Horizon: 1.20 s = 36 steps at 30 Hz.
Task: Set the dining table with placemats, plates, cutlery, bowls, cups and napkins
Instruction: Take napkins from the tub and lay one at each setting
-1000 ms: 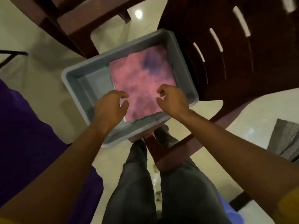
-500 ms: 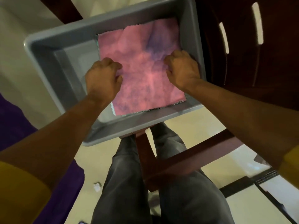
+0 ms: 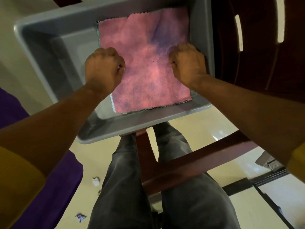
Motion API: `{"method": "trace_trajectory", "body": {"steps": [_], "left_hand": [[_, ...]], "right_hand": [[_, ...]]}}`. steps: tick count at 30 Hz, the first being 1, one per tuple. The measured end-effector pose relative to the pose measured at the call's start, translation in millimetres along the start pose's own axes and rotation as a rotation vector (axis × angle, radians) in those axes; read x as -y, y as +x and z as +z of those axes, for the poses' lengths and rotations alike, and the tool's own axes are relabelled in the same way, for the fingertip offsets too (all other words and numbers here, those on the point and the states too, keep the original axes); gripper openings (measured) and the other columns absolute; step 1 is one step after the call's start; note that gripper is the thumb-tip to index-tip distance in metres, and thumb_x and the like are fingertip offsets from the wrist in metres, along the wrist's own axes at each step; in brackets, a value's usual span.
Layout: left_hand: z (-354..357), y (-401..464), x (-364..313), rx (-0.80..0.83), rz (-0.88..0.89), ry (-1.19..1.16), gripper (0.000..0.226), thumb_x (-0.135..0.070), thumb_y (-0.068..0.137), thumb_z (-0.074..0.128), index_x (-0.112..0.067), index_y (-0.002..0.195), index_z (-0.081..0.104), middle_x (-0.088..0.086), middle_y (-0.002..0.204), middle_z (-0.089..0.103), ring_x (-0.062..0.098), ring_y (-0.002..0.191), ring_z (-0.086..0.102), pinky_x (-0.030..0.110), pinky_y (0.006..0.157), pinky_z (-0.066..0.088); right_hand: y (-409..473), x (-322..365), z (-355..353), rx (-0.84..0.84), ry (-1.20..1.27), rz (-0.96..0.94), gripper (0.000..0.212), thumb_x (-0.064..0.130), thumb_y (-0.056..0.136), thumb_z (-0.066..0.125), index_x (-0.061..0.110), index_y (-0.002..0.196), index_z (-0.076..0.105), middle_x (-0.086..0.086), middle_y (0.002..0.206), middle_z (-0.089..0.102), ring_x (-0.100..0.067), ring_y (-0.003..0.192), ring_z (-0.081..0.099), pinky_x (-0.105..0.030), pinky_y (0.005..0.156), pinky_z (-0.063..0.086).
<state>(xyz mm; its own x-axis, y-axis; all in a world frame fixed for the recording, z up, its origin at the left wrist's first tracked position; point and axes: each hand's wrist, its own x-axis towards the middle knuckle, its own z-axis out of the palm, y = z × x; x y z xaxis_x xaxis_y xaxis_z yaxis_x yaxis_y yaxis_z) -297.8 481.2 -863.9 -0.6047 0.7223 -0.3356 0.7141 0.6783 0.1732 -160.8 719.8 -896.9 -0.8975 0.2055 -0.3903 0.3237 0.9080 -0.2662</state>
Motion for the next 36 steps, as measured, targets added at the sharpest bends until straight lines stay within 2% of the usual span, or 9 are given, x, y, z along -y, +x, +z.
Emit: {"method": "trace_trajectory", "body": {"steps": [13, 17, 21, 25, 28, 30, 32, 34, 36], "left_hand": [[-15, -9, -3, -0.027, 0.047, -0.037, 0.028, -0.017, 0.086, 0.051, -0.014, 0.091, 0.078, 0.009, 0.096, 0.072, 0.037, 0.08, 0.059, 0.042, 0.068, 0.049], [-25, -19, -3, -0.038, 0.077, -0.067, 0.021, -0.019, 0.087, 0.055, -0.014, 0.087, 0.075, 0.008, 0.094, 0.073, 0.034, 0.079, 0.061, 0.044, 0.072, 0.05], [-42, -33, -6, -0.044, 0.094, -0.107, 0.015, -0.018, 0.091, 0.055, -0.013, 0.087, 0.069, 0.006, 0.079, 0.071, 0.03, 0.072, 0.063, 0.043, 0.073, 0.05], [-66, -50, -7, -0.064, 0.105, -0.117, 0.016, -0.017, 0.102, 0.049, -0.01, 0.097, 0.063, 0.011, 0.078, 0.067, 0.035, 0.067, 0.06, 0.043, 0.074, 0.045], [-93, -61, -13, -0.058, 0.05, -0.119, 0.013, -0.006, 0.096, 0.057, -0.011, 0.105, 0.065, 0.013, 0.087, 0.07, 0.036, 0.074, 0.062, 0.044, 0.079, 0.048], [-114, -71, -20, -0.023, -0.006, -0.141, 0.036, 0.005, 0.081, 0.071, -0.012, 0.113, 0.064, 0.013, 0.098, 0.069, 0.036, 0.086, 0.063, 0.046, 0.084, 0.049], [-134, -79, -24, -0.018, -0.061, -0.165, 0.048, 0.009, 0.077, 0.075, -0.013, 0.118, 0.063, 0.011, 0.108, 0.067, 0.031, 0.096, 0.06, 0.046, 0.088, 0.05], [-158, -92, -27, -0.084, -0.056, -0.213, 0.041, 0.008, 0.083, 0.069, -0.01, 0.118, 0.063, 0.012, 0.109, 0.063, 0.03, 0.099, 0.056, 0.045, 0.084, 0.05], [-184, -108, -30, -0.19, -0.008, -0.253, 0.019, -0.007, 0.096, 0.061, -0.008, 0.114, 0.063, 0.011, 0.104, 0.059, 0.027, 0.094, 0.051, 0.044, 0.078, 0.047]], "right_hand": [[-6, -3, -21, -0.003, -0.008, -0.046, 0.017, 0.003, 0.085, 0.058, 0.009, 0.088, 0.074, -0.013, 0.097, 0.067, -0.035, 0.093, 0.061, -0.033, 0.06, 0.045], [-15, -6, -37, 0.018, 0.048, -0.103, 0.011, 0.005, 0.079, 0.062, 0.013, 0.078, 0.068, -0.009, 0.089, 0.067, -0.032, 0.086, 0.06, -0.037, 0.066, 0.054], [-33, 1, -62, 0.022, 0.095, -0.108, 0.006, 0.012, 0.082, 0.06, 0.014, 0.086, 0.063, -0.008, 0.078, 0.068, -0.032, 0.075, 0.063, -0.041, 0.063, 0.056], [-48, 9, -94, 0.006, 0.128, -0.143, 0.01, 0.016, 0.085, 0.06, 0.017, 0.095, 0.06, -0.008, 0.083, 0.069, -0.032, 0.075, 0.064, -0.043, 0.066, 0.055], [-59, 15, -123, -0.016, 0.154, -0.181, 0.013, 0.013, 0.088, 0.058, 0.019, 0.1, 0.06, -0.005, 0.088, 0.068, -0.028, 0.079, 0.061, -0.044, 0.068, 0.054], [-68, 23, -145, -0.018, 0.173, -0.202, 0.013, 0.012, 0.093, 0.055, 0.019, 0.102, 0.061, -0.004, 0.091, 0.066, -0.026, 0.081, 0.059, -0.045, 0.07, 0.053], [-77, 29, -166, -0.022, 0.2, -0.225, 0.014, 0.012, 0.096, 0.051, 0.019, 0.103, 0.062, -0.004, 0.093, 0.064, -0.025, 0.083, 0.058, -0.046, 0.072, 0.052], [-88, 36, -189, -0.039, 0.242, -0.263, 0.016, 0.011, 0.096, 0.055, 0.017, 0.104, 0.067, -0.005, 0.093, 0.065, -0.025, 0.085, 0.06, -0.046, 0.074, 0.053], [-100, 45, -213, -0.064, 0.297, -0.294, 0.017, 0.008, 0.093, 0.062, 0.014, 0.105, 0.073, -0.004, 0.096, 0.069, -0.024, 0.088, 0.064, -0.043, 0.077, 0.055]]}}
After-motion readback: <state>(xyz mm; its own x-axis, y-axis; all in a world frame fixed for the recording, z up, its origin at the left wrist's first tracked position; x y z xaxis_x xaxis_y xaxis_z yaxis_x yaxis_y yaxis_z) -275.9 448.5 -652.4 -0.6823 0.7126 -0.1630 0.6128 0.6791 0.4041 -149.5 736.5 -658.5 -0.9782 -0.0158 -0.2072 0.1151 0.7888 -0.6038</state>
